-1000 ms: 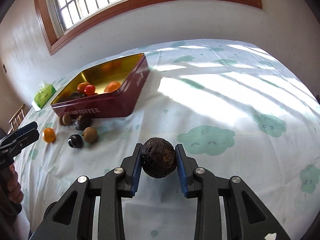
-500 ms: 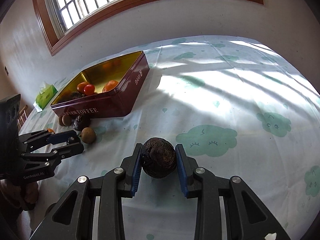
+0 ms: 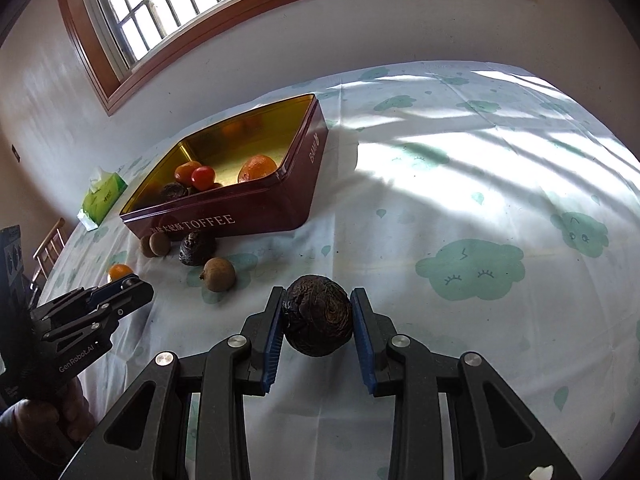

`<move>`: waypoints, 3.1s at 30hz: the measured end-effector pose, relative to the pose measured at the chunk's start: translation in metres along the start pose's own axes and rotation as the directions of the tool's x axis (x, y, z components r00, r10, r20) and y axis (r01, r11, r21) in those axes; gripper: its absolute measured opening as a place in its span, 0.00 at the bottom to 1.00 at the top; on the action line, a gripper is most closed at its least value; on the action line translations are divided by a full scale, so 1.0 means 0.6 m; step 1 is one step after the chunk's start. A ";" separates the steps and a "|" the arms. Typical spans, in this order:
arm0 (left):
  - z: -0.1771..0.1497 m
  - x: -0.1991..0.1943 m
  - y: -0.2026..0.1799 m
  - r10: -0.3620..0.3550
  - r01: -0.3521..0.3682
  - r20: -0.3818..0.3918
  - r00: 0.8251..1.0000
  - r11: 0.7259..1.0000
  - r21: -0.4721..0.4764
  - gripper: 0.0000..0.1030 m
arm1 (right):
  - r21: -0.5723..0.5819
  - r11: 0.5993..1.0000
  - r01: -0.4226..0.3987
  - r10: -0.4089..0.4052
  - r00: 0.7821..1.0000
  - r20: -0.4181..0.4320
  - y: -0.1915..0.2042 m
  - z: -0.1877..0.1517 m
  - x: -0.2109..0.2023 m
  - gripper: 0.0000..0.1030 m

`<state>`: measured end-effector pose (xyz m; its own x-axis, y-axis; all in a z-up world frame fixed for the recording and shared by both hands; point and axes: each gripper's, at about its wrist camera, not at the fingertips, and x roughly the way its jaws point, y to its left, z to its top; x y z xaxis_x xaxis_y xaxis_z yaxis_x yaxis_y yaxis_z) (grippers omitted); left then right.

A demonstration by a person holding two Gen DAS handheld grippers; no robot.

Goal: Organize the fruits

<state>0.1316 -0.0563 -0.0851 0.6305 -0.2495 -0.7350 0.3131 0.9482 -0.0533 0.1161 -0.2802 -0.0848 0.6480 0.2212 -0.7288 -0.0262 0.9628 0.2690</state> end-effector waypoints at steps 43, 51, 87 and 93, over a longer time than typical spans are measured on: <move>-0.007 0.013 0.021 0.102 -0.105 -0.048 0.994 0.992 -0.076 0.27 | -0.032 0.998 0.048 -0.048 0.999 0.015 0.023 -0.012 0.012 0.29; -0.007 0.013 0.022 0.102 -0.105 -0.049 0.994 0.991 -0.078 0.27 | -0.032 0.998 0.048 -0.047 0.999 0.015 0.023 -0.012 0.012 0.29; -0.008 0.014 0.027 0.103 -0.107 -0.049 0.993 0.991 -0.082 0.28 | -0.033 0.998 0.047 -0.047 0.999 0.015 0.023 -0.012 0.012 0.29; -0.008 0.014 0.026 0.103 -0.107 -0.049 0.993 0.991 -0.082 0.28 | -0.034 0.998 0.049 -0.048 0.999 0.015 0.024 -0.012 0.012 0.29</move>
<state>0.1385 -0.0427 -0.0951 0.6239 -0.1404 -0.7688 0.1848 0.9823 -0.0294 0.1152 -0.2638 -0.0908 0.6602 0.1723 -0.7311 -0.0202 0.9770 0.2121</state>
